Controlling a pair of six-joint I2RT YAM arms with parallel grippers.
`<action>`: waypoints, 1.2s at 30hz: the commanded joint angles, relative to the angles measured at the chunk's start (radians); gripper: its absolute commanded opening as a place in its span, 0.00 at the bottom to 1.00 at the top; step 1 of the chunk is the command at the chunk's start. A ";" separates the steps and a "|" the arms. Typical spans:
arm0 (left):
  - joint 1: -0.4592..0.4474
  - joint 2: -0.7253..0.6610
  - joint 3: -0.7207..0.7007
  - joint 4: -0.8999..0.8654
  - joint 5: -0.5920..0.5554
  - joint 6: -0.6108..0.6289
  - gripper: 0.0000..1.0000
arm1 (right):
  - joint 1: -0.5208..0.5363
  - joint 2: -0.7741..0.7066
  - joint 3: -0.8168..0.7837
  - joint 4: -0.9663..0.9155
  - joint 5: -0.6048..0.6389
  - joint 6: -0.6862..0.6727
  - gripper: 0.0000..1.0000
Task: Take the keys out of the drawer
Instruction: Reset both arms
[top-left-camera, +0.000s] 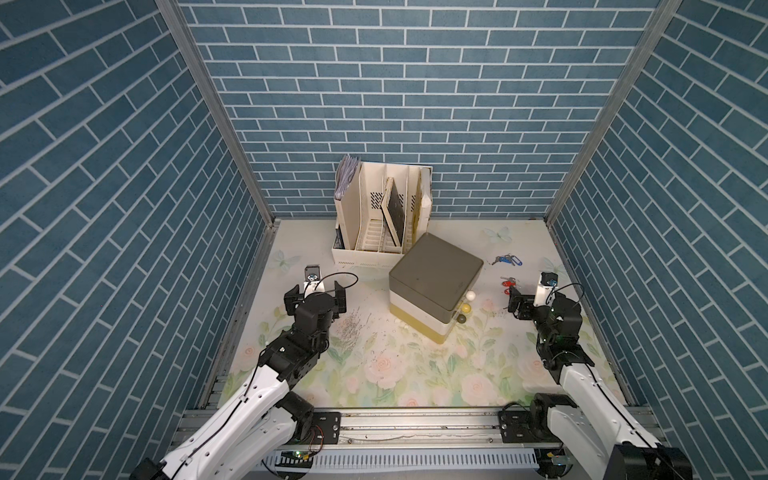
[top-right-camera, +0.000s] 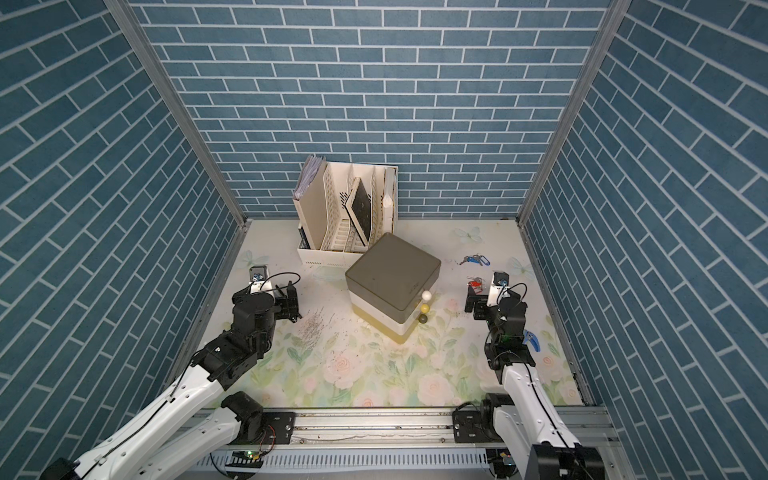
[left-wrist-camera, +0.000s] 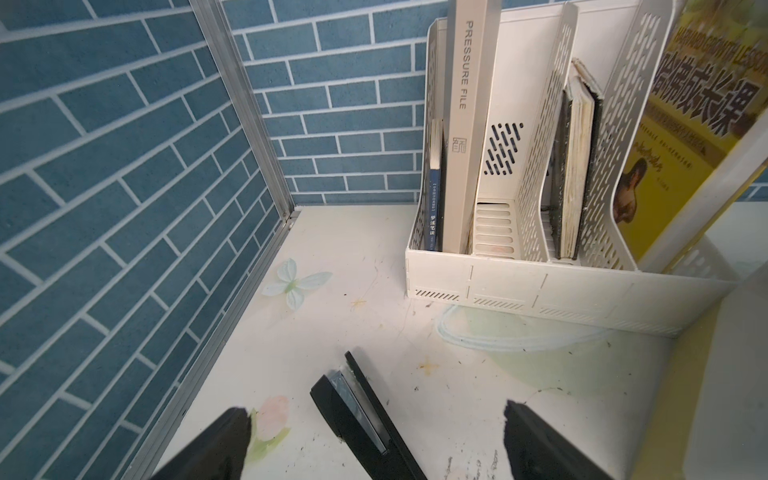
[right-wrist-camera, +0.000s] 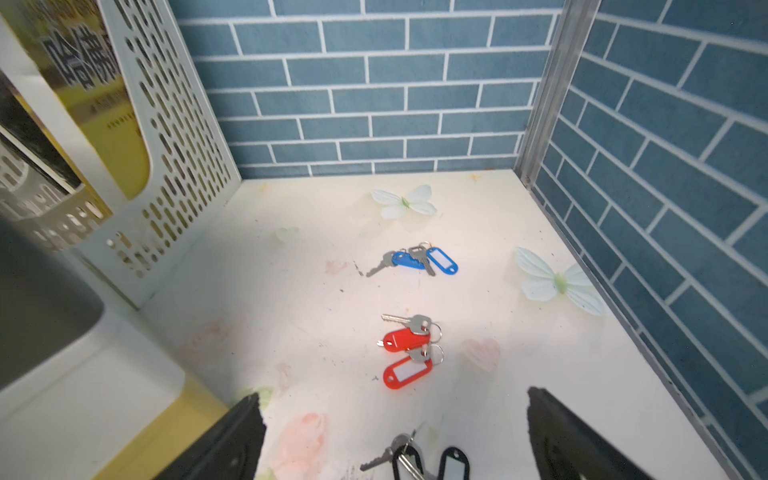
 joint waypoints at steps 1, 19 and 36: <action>0.036 0.001 -0.029 0.043 0.038 -0.007 1.00 | -0.005 0.057 -0.015 0.176 0.040 -0.024 1.00; 0.257 -0.062 -0.171 0.293 0.287 0.140 1.00 | -0.004 0.328 -0.020 0.440 0.041 -0.010 1.00; 0.334 0.295 -0.272 0.809 0.453 0.321 1.00 | -0.007 0.401 -0.035 0.538 0.035 -0.034 1.00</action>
